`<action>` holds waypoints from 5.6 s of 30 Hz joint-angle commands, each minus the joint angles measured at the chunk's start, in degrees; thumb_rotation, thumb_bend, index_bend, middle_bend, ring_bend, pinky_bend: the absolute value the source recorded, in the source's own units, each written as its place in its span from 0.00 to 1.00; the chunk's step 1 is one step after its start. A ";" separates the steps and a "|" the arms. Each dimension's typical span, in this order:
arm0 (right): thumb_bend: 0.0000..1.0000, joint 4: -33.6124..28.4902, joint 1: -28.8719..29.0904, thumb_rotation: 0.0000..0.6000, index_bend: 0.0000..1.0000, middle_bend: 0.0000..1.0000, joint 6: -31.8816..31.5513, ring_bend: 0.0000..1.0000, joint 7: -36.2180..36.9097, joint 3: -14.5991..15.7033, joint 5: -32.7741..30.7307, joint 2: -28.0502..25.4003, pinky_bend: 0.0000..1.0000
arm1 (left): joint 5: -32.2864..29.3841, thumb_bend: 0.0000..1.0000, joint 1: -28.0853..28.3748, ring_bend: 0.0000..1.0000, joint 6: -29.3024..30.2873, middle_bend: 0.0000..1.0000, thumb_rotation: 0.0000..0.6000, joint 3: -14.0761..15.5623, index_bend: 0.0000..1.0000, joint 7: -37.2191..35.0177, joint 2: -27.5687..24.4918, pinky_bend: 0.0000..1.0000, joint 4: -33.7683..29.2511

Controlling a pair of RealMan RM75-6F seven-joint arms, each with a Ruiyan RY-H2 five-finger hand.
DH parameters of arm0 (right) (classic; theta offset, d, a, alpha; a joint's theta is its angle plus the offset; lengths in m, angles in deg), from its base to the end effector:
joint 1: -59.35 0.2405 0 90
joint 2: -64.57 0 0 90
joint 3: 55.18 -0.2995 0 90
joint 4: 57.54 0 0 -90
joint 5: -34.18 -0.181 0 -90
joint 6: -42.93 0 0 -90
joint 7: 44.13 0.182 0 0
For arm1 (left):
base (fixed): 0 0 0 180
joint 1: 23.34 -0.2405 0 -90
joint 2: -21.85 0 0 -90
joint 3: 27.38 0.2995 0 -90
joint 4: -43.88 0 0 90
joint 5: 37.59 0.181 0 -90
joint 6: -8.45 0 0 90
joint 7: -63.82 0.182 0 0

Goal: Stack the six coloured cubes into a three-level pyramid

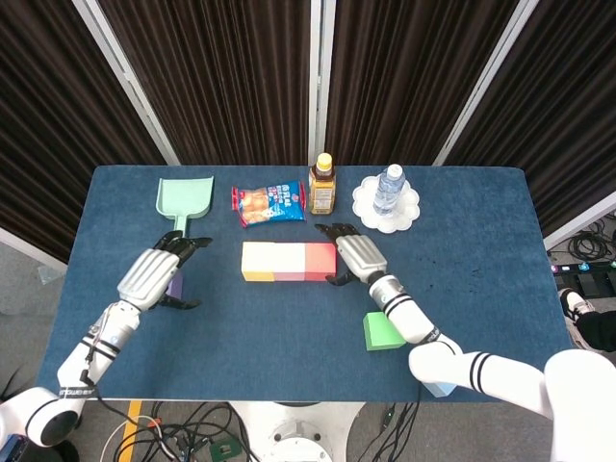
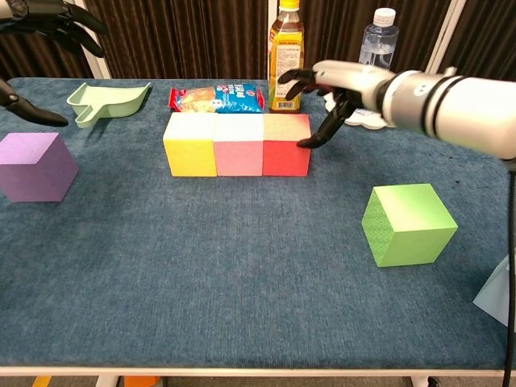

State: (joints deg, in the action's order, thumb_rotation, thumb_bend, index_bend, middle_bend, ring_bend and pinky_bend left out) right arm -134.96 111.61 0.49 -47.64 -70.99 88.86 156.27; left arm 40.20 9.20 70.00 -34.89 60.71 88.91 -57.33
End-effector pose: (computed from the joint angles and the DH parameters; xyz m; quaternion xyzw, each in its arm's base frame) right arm -0.1238 -0.4476 -0.0263 0.6962 -0.5038 0.3988 0.3200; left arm -0.1965 0.3511 0.1230 -0.6885 -0.4320 -0.4487 0.3716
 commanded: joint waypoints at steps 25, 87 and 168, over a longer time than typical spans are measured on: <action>0.17 -23.65 -21.28 1.00 0.00 0.12 -16.56 0.00 15.53 4.44 17.63 -31.06 0.00 | -5.32 0.08 -1.56 0.17 -3.17 0.16 1.00 1.85 0.14 2.48 5.96 0.09 12.16; 0.17 -19.98 -22.98 1.00 0.00 0.12 -16.19 0.00 22.55 4.04 20.16 -31.32 0.00 | -44.22 0.10 25.67 0.35 -12.11 0.44 1.00 -9.56 0.33 30.89 5.36 0.13 -0.06; 0.17 -16.25 -23.02 1.00 0.00 0.12 -14.17 0.00 24.65 3.71 18.99 -30.24 0.00 | -62.11 0.10 38.96 0.35 -9.81 0.38 1.00 -5.05 0.27 39.28 17.81 0.13 12.12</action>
State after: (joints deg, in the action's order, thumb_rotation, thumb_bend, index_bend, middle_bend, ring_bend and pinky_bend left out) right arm -151.20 88.59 -13.68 -22.99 -67.28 107.86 126.03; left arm -21.90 48.16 60.19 -39.94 99.99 106.72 -45.21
